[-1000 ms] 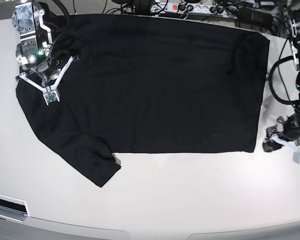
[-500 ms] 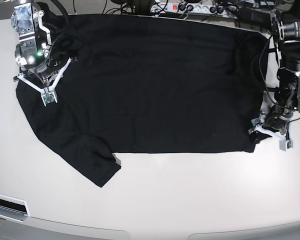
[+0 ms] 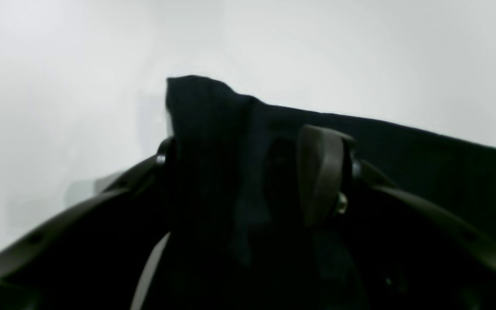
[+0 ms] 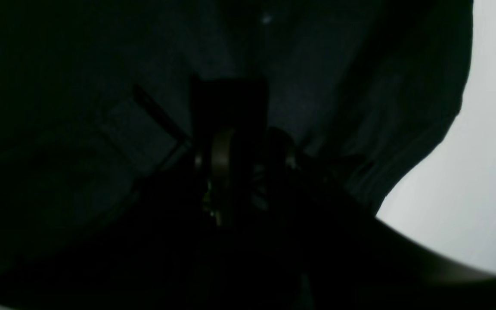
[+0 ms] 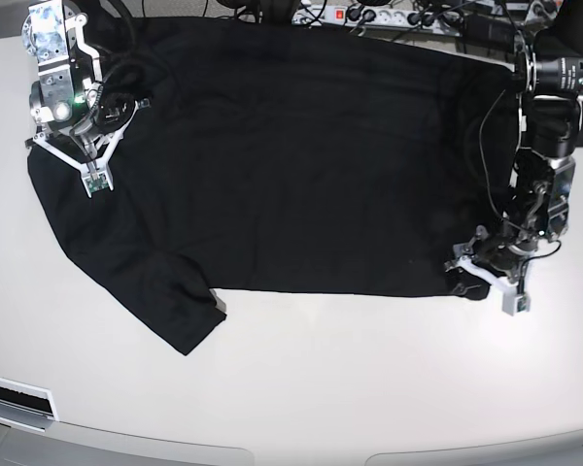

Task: Layout the t-shirt on the table in an organized manner, then fold the t-shirt properly
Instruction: 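Grasp the corners of the shirt's opposite edge with both grippers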

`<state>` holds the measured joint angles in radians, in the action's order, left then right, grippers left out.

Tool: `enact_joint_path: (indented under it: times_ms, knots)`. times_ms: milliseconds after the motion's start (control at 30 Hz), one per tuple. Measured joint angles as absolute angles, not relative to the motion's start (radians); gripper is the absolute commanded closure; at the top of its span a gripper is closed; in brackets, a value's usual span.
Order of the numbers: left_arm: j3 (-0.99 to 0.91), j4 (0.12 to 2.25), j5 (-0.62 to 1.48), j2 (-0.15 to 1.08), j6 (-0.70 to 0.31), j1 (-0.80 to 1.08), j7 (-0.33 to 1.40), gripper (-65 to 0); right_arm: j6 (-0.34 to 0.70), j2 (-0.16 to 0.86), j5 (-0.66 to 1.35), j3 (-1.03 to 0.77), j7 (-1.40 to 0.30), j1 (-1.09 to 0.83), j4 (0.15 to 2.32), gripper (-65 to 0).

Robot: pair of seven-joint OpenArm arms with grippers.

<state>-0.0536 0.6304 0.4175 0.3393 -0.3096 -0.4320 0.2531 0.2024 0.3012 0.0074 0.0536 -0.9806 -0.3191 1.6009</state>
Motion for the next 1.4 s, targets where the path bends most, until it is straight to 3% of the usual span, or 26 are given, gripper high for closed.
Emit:
enact_joint_path:
  times_ms: [133,200,267,300,600,733,800,967,1133,1400]
  knots:
    - [-0.049,0.63,0.402,0.332,-0.268,-0.432,0.245,-33.5,0.205,0.301,0.007,0.055,-0.988,-0.319,1.605,-18.0]
    - [-0.047,0.63,0.399,0.33,-0.243,-0.432,0.245,-21.5,0.209,0.301,0.007,0.055,-0.988,-0.319,1.605,-18.0]
    - [-0.047,0.63,0.402,0.33,-0.217,-0.432,0.251,-4.0,0.209,0.301,0.007,0.055,-0.988,-0.319,1.605,-18.0]
    - [-0.047,0.63,0.402,0.33,-0.205,-0.432,0.252,0.0,0.209,0.301,0.007,0.055,-0.988,-0.319,1.605,-18.0]
    - [-0.047,0.669,0.399,0.332,-0.193,-0.444,0.347,0.0,0.209,0.3,0.053,0.059,-0.944,-0.258,1.622,-18.1]
    - [-0.046,0.687,0.395,0.343,-0.211,-0.446,0.406,0.0,0.183,0.335,0.144,0.061,-0.936,-0.163,1.622,-24.4]
    - [-0.046,0.686,0.395,0.355,-0.228,-0.446,0.418,0.0,0.176,0.348,0.16,0.022,-0.937,-0.113,1.622,-28.6]
    - [-0.045,0.686,0.402,0.383,-0.231,-0.443,0.423,0.0,0.285,0.354,0.276,-0.177,-0.914,0.01,1.579,-29.3]
    - [-0.045,0.685,0.4,0.422,-0.231,-0.44,0.435,0.0,0.382,0.355,0.391,-0.291,-0.897,0.139,1.395,-29.3]
    - [-0.045,0.684,0.4,0.443,-0.228,-0.438,0.436,0.0,0.499,0.349,0.402,-0.297,-0.765,0.353,0.915,-29.3]
